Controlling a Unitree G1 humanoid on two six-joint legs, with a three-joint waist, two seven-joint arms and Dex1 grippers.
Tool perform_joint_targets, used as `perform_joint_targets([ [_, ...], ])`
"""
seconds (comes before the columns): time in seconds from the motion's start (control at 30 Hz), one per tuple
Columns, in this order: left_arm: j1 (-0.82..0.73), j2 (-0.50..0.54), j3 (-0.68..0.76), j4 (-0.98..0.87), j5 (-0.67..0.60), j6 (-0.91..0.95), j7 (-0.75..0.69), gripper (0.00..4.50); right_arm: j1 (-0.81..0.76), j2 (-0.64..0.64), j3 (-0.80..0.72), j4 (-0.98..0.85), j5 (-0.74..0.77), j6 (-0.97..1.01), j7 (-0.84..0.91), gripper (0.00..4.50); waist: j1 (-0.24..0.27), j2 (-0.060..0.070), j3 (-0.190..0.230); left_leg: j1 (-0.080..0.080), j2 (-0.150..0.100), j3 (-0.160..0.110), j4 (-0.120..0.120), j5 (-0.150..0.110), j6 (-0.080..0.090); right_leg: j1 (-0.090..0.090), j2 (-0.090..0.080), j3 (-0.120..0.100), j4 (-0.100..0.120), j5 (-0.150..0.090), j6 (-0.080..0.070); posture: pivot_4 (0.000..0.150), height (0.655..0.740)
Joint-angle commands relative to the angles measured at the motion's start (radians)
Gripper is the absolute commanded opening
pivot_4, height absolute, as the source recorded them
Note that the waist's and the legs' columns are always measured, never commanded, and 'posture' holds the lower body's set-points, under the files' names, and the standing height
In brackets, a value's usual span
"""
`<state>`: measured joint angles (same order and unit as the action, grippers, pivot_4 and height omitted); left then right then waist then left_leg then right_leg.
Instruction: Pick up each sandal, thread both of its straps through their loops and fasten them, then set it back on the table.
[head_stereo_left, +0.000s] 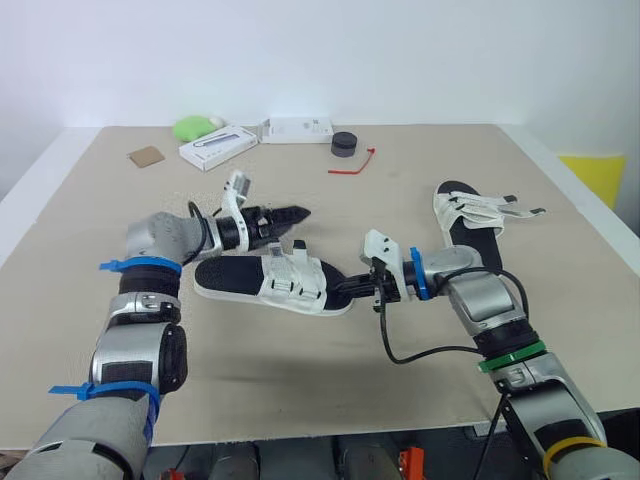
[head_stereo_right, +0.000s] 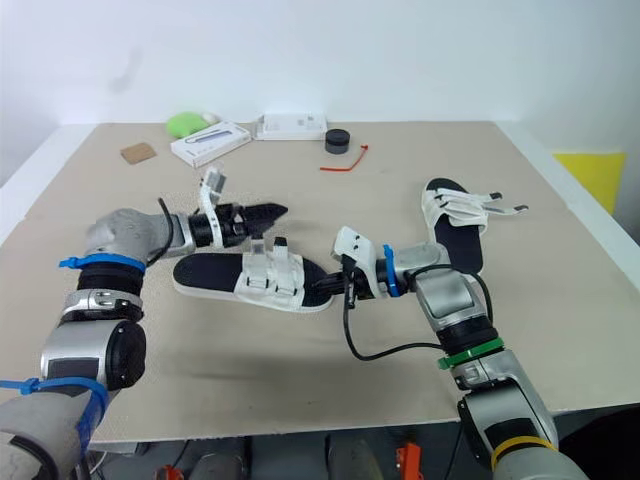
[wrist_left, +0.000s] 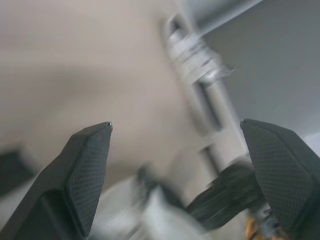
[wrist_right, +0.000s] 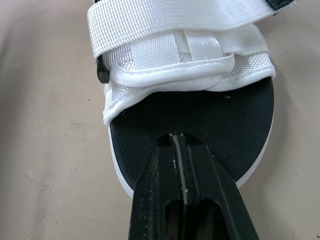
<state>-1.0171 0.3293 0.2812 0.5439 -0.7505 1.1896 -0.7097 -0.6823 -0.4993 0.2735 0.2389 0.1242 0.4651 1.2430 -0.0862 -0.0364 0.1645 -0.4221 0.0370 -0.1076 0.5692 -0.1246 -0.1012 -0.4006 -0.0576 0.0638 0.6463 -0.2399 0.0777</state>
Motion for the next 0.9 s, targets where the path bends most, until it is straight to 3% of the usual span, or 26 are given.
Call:
perform_joint_targets([
  [0.03,-0.009,0.043,0.042,-0.219,-0.112,0.047,-0.057,4.24,0.027,0.0,0.046,0.043,-0.036,0.024,-0.023,0.0,-0.002,0.0,0.0,0.0,0.0,0.0,0.0,0.0,0.0,0.0,0.0,0.0,0.0,0.0,0.0,0.15,0.74],
  [0.23,0.206,0.214,-0.104,-0.588,-0.084,-0.07,-0.23,4.24,0.009,-0.006,0.027,0.041,-0.023,0.027,-0.022,0.0,-0.007,0.004,0.0,0.002,0.001,0.0,-0.002,0.0,0.0,0.0,0.001,0.001,0.001,-0.001,-0.002,0.15,0.74],
  [0.33,0.372,0.323,-0.213,-0.688,0.079,-0.308,-0.31,4.24,-0.006,-0.018,-0.017,-0.004,0.018,0.062,-0.017,0.0,-0.002,0.002,0.002,0.002,0.0,0.0,-0.001,0.0,-0.001,0.0,0.001,0.002,0.0,-0.003,-0.005,0.15,0.74],
  [0.53,0.558,0.357,-0.205,-0.739,0.183,-0.58,-0.351,4.24,0.005,-0.08,-0.078,-0.16,0.094,0.153,-0.02,0.0,0.023,0.004,0.014,-0.006,0.0,0.002,-0.001,0.002,0.001,-0.007,0.0,0.003,0.0,-0.002,-0.006,0.15,0.74],
  [0.7,0.626,0.381,-0.2,-0.769,0.191,-0.634,-0.362,4.24,0.012,-0.124,-0.149,-0.331,0.183,0.264,-0.053,0.0,0.038,0.007,0.017,-0.016,-0.001,0.002,-0.002,0.0,0.001,-0.016,0.0,0.004,0.0,-0.003,0.0,0.15,0.74],
  [0.9,0.693,0.43,-0.236,-0.78,0.215,-0.655,-0.411,4.24,0.036,-0.184,-0.278,-0.485,0.306,0.379,-0.107,0.0,0.039,0.008,0.018,-0.017,-0.001,0.002,-0.002,-0.003,0.004,-0.017,0.0,0.003,0.0,-0.006,0.0,0.15,0.74],
])
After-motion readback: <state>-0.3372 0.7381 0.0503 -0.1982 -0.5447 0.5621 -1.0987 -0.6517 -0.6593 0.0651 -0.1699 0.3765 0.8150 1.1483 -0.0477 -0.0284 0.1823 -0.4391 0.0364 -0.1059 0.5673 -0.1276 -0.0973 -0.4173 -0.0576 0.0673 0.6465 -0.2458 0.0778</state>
